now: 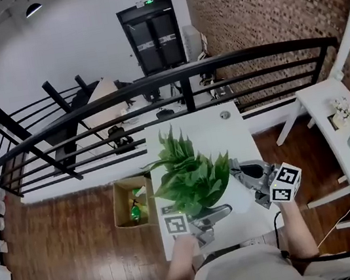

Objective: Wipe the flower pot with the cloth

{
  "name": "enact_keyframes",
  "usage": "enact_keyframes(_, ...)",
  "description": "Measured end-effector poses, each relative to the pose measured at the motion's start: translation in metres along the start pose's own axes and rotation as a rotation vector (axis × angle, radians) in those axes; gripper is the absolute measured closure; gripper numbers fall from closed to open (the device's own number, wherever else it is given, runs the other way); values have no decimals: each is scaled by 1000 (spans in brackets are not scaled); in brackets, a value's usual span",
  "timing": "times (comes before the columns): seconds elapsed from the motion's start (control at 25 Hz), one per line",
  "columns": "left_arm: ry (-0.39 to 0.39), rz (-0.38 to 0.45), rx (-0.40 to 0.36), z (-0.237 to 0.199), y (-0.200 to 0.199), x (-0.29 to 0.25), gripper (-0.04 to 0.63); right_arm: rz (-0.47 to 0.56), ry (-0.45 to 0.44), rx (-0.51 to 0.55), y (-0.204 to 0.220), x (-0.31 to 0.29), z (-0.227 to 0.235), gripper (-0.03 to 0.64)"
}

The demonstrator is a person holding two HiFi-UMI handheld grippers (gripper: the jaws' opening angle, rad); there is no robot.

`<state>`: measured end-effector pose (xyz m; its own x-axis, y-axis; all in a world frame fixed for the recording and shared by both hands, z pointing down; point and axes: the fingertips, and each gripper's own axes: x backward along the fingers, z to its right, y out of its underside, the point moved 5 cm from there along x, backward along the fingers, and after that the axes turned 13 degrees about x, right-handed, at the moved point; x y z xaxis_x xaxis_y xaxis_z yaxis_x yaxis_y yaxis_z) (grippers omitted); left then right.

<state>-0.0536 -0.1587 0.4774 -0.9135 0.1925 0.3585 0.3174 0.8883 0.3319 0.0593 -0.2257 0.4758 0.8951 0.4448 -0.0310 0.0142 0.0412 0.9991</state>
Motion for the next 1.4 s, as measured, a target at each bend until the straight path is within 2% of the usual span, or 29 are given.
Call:
enact_keyframes(0.12, 19, 9, 33, -5, 0, 8, 75, 22, -93, -158, 23, -8, -2, 603)
enact_keyframes(0.36, 96, 18, 71, -6, -1, 8, 75, 109, -185, -389, 52, -18, -8, 603)
enact_keyframes(0.48, 97, 8, 66, -9, -1, 5, 75, 134, -189, -423, 60, -19, -9, 603)
enact_keyframes(0.6, 56, 9, 47, -13, -1, 5, 74, 76, -125, -352, 66, -14, -7, 603)
enact_keyframes(0.68, -23, 27, 16, -23, -4, 13, 74, 16, -18, -314, 76, -5, 2, 603)
enact_keyframes(0.8, -208, 43, -43, -58, -11, 39, 75, -32, 174, -334, 94, 20, 23, 603)
enact_keyframes(0.92, -385, 50, -67, -99, -17, 74, 75, -34, 282, -378, 105, 47, 25, 603)
enact_keyframes(1.04, -538, 74, -94, -135, -24, 108, 77, -39, 331, -395, 114, 58, 18, 603)
enact_keyframes(1.16, -705, 92, -182, -172, -31, 129, 77, -54, 363, -409, 122, 70, 10, 603)
enact_keyframes(1.4, -942, 25, -302, -234, -40, 147, 77, -68, 382, -403, 130, 76, -2, 603)
